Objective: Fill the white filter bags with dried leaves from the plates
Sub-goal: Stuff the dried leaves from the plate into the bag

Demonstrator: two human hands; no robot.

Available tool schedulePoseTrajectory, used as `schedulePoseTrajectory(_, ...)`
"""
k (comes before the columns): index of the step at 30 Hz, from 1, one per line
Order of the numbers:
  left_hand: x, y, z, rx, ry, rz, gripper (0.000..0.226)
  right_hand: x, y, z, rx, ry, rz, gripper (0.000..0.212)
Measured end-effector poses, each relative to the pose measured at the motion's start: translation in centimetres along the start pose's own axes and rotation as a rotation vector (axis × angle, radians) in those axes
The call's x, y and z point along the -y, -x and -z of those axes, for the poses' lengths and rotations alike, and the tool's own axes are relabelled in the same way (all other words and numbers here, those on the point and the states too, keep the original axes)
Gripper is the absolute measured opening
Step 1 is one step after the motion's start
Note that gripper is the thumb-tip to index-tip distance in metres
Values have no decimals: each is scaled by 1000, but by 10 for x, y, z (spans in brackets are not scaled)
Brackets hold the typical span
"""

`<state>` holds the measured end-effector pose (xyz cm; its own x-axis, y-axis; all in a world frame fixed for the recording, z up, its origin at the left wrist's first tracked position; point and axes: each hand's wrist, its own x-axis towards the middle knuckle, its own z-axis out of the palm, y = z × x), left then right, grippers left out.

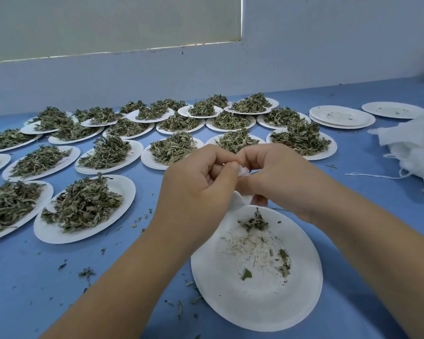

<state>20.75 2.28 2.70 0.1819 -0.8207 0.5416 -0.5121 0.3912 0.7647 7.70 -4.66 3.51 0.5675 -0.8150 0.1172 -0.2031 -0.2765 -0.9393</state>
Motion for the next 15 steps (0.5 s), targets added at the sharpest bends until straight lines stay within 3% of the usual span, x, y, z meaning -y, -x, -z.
schedulePoseTrajectory(6, 0, 1, -1, 20, 8, -1, 19, -8, -6, -13, -131, 242, 71, 18)
schedulePoseTrajectory(11, 2, -1, 5, -30, 15, 13, 20, -2, -1, 6, -6, 232, 6, 32)
schedulePoseTrajectory(15, 4, -6, 11, -88, 10, 37, 19, 6, 5, 30, 78, 457, 17, 35)
